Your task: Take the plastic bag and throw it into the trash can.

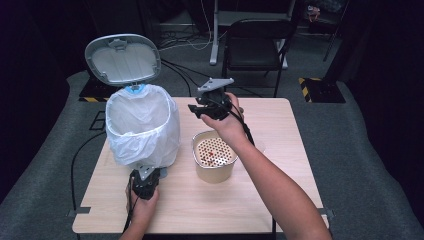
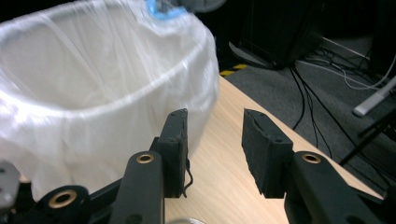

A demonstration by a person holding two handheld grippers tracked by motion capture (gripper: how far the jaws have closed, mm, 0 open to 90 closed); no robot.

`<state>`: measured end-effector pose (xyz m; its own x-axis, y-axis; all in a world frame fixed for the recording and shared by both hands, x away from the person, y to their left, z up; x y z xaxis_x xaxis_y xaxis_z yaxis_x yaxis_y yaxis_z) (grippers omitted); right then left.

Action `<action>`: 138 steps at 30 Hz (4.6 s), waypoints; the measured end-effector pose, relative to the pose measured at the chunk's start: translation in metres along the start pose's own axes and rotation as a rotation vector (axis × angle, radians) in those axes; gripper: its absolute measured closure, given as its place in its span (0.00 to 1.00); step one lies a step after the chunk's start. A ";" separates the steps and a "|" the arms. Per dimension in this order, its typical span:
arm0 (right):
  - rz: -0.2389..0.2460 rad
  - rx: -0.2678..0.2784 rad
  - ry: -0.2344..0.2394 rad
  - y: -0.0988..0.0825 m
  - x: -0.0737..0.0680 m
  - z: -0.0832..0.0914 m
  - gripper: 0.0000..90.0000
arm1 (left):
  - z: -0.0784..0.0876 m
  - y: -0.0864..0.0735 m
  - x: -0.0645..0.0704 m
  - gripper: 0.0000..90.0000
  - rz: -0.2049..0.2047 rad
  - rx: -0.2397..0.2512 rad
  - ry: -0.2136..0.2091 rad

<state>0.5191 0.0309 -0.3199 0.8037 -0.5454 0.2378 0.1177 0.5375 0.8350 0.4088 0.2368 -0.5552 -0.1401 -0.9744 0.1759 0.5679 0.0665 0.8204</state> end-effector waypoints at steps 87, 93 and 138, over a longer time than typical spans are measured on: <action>-0.237 -0.115 0.003 -0.170 -0.015 0.040 0.91 | 0.001 0.000 -0.001 1.00 -0.016 -0.018 0.002; -0.234 -0.112 0.009 -0.172 -0.026 0.048 0.91 | 0.001 0.000 -0.001 1.00 -0.016 -0.018 0.002; -0.283 -0.058 -0.172 -0.218 0.044 0.081 0.17 | 0.001 0.000 -0.002 1.00 -0.014 -0.019 0.000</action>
<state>0.4818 -0.1622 -0.4514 0.6245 -0.7764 0.0850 0.3594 0.3823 0.8513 0.4079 0.2386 -0.5550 -0.1481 -0.9752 0.1645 0.5810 0.0488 0.8125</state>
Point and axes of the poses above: each handheld gripper's, and its own axes: z roughly backward along the jaws, y roughly out of its top, x roughly to its right, the point moved 5 cm from there along -z, roughly forward along the jaws, and after that the axes turned 11 degrees about z, right-handed, at the moved point
